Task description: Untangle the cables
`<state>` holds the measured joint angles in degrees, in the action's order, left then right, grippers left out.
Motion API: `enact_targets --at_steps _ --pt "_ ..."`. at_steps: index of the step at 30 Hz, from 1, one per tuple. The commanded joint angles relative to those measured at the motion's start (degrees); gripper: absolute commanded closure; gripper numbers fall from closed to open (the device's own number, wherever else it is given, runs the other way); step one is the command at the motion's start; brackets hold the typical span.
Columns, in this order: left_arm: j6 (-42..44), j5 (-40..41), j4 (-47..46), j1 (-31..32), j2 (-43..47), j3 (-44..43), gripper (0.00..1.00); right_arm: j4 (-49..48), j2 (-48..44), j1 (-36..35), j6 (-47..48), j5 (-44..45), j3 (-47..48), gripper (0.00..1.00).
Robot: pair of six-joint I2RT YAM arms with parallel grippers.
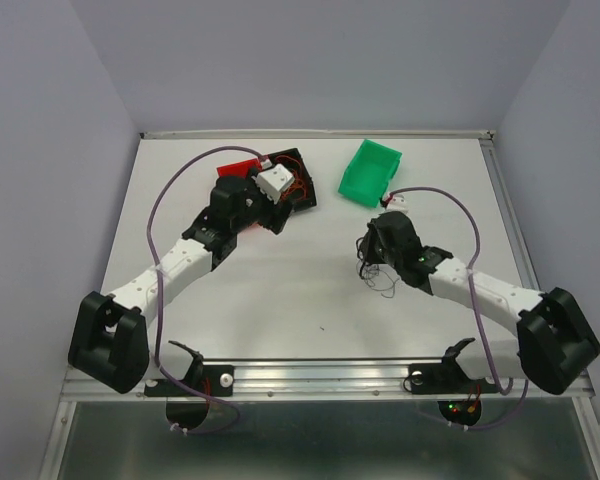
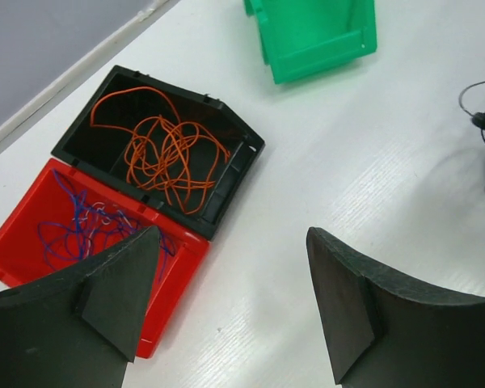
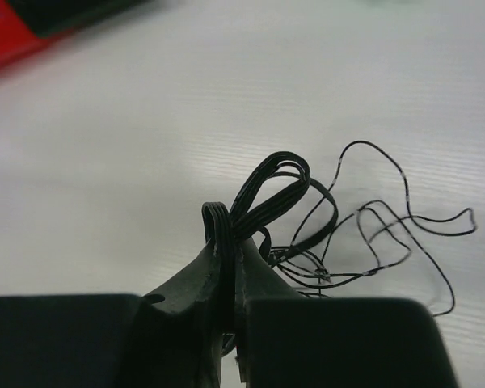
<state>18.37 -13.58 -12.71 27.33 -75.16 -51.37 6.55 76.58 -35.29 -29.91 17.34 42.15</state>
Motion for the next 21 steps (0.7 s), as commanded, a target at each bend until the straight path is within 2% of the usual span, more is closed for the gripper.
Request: enact_targets --at_steps 1,5,9,12,17,21 --pt "1.49 -7.77 -5.57 0.53 0.80 1.97 0.16 -15.15 -7.13 -0.75 2.84 -14.08 -4.27 1.00" --pt "1.14 -10.49 -9.34 1.23 -0.16 3.30 0.14 -18.93 -10.65 -0.66 2.49 -15.84 -5.67 0.99" --pt "0.53 -14.00 -13.38 2.02 -2.01 4.26 0.13 -27.87 -14.86 -0.66 0.92 -22.59 -8.92 1.00" --pt "1.57 -15.94 -18.39 2.64 -2.89 6.80 0.12 -30.97 -16.19 -0.66 -0.14 -26.46 -9.37 0.99" --pt "3.60 -18.58 -24.81 5.01 -3.68 10.94 0.12 -31.60 -18.39 -0.66 -0.32 -29.21 -7.88 0.99" --pt "2.99 -20.86 -25.52 5.36 -5.08 10.77 0.12 -31.68 -20.94 -0.75 -0.67 -28.42 -6.04 0.99"
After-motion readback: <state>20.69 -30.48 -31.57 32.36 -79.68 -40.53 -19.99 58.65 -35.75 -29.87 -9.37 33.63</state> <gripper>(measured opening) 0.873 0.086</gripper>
